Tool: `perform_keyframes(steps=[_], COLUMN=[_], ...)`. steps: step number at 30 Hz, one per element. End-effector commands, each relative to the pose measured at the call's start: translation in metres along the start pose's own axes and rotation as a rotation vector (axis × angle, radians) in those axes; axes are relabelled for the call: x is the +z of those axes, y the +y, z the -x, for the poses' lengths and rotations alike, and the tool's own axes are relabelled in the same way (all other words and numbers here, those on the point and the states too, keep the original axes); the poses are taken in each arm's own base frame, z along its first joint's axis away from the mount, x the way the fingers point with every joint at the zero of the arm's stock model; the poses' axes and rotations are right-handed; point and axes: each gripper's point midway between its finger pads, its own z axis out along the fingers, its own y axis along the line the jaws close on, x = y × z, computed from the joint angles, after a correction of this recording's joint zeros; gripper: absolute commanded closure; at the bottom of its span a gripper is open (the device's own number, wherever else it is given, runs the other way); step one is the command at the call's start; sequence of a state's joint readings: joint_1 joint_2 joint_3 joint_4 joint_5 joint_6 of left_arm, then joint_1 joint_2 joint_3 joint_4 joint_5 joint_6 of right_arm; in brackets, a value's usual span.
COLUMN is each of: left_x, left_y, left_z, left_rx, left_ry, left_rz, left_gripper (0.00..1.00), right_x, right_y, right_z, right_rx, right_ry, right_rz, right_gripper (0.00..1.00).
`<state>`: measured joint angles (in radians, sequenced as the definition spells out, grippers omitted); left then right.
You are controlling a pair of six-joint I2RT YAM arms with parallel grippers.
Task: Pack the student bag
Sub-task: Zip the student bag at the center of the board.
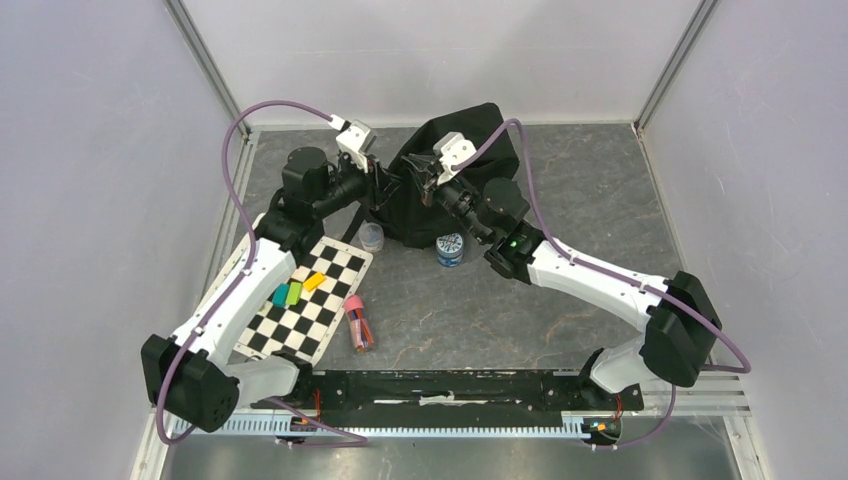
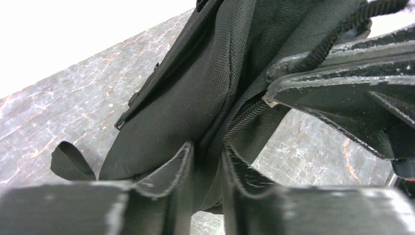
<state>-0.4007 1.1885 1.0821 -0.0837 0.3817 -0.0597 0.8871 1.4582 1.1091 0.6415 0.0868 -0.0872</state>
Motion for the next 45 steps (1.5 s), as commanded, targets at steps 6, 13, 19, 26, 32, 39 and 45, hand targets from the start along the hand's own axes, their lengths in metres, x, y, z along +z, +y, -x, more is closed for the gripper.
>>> perform_keyframes(steps=[6,13,19,26,32,39,45], left_x=[0.005,0.005,-0.004,-0.003,-0.006,0.0,0.008], left_y=[-0.006,0.026,0.049,0.065,0.075,0.057,0.043], left_z=[0.083,0.083,0.077,0.063,0.06,0.057,0.052], left_rx=[-0.072,-0.212,-0.263,-0.219,-0.218,-0.228,-0.227], left_ry=[-0.218,-0.184,-0.161,-0.105,-0.092,-0.087,-0.068], left_rz=[-0.01,0.181,0.263,0.291,0.338,0.226,0.128], left_gripper=[0.98,0.98,0.98,0.98,0.98,0.98,0.98], right_x=[-0.002,-0.023,-0.038,-0.04,-0.04,-0.049,-0.032], right_y=[-0.058,-0.111,-0.163,-0.184,-0.19,-0.141,-0.07], right_z=[0.075,0.066,0.064,0.083,0.078,0.075,0.065], right_rx=[-0.137,-0.151,-0.083,-0.012,0.053,0.117,0.141], right_ry=[-0.128,-0.108,-0.156,-0.26,-0.269,-0.302,-0.305], right_rz=[-0.248,-0.391,-0.482,-0.481,-0.512,-0.279,-0.077], right_gripper=[1.0,1.0,1.0,1.0,1.0,1.0,1.0])
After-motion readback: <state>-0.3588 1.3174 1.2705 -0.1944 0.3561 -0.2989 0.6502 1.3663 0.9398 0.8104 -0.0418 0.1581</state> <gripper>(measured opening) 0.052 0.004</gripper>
